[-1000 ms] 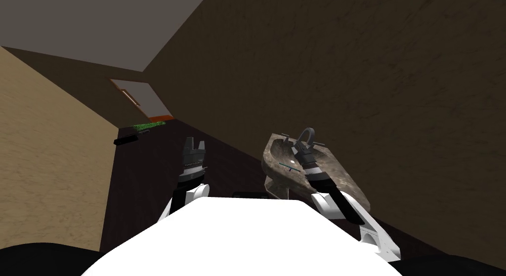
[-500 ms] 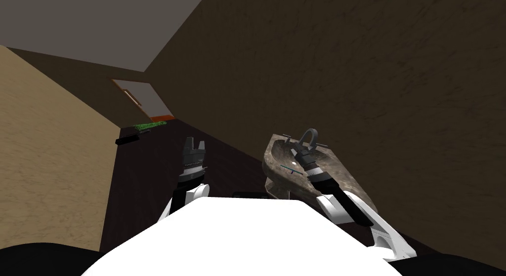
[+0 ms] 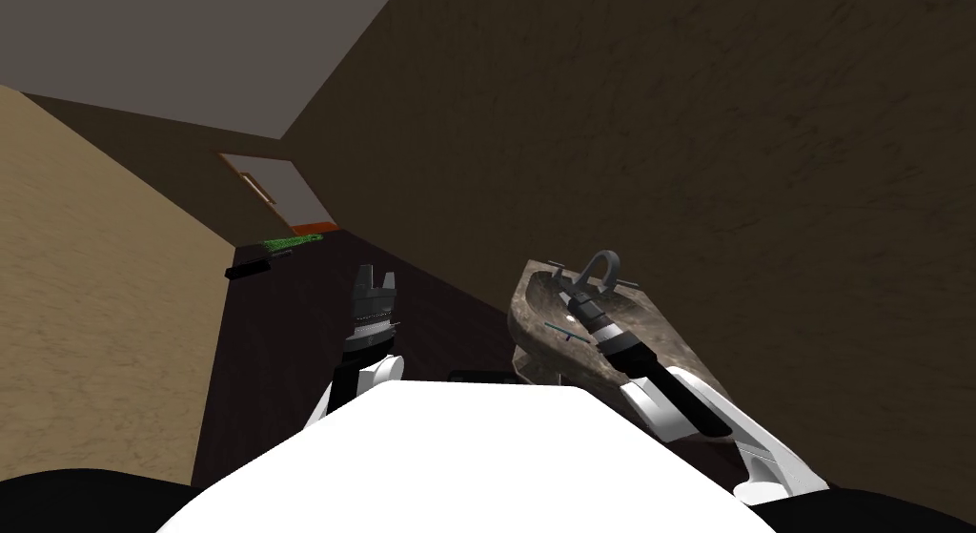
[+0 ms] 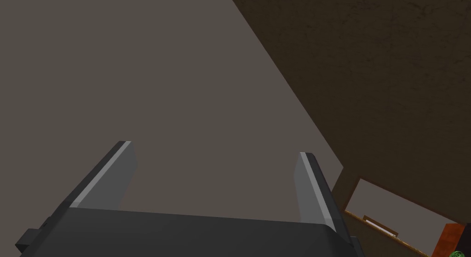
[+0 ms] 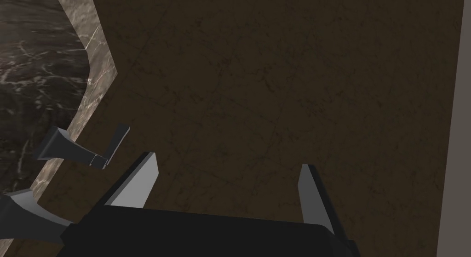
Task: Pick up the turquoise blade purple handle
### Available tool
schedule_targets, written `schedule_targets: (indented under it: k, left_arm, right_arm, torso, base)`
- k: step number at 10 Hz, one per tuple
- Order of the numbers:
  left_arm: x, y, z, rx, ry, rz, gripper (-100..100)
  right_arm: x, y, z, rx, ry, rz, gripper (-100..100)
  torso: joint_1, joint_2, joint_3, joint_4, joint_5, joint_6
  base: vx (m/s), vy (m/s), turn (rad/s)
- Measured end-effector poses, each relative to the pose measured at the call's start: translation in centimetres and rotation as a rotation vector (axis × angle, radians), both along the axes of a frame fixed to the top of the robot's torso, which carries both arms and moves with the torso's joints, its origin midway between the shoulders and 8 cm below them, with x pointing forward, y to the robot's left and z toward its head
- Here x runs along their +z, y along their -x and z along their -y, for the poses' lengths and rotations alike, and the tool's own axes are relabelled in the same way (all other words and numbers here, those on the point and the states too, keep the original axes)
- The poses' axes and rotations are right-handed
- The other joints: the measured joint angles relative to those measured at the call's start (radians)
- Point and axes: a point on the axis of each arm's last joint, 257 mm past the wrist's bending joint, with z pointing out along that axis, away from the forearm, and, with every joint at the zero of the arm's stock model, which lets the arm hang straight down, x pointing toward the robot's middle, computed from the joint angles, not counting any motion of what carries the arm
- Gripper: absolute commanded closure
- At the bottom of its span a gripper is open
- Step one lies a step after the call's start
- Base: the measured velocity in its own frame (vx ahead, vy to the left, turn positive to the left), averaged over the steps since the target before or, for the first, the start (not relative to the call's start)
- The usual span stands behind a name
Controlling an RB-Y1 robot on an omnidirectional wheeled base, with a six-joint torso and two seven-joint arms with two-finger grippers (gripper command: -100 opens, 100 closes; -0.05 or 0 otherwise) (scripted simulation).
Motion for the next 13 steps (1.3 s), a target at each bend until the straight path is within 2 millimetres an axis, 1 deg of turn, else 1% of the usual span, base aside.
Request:
schedule_targets:
  k: [1,5,11,13]
  left_arm:
    - [0.0,0.0,0.0,0.000,0.000,0.000,0]
    - [0.0,0.0,0.0,0.000,0.000,0.000,0]
    - [0.0,0.0,0.0,0.000,0.000,0.000,0]
    - [0.0,0.0,0.0,0.000,0.000,0.000,0]
  right_arm:
    - [-0.2,0.1,-0.2,0.012,0.023,-0.014,-100]
    - [-2.3,0.3,-0.7,0.057,0.131,-0.093,-100]
    - [-6.0,1.1,-0.9,0.130,0.320,-0.210,-100]
    - [-7.4,1.4,-0.7,0.153,0.389,-0.250,-100]
  torso:
    - [0.000,0.000,0.000,0.000,0.000,0.000]
    - [0.000,0.001,0.000,0.000,0.000,0.000]
    - [0.001,0.001,0.000,0.000,0.000,0.000]
    - [0.001,0.001,0.001,0.000,0.000,0.000]
  base:
    - [0.026,0.022,0.015]
    - [0.023,0.016,0.007]
    - [0.017,0.025,0.003]
    - [0.010,0.027,-0.001]
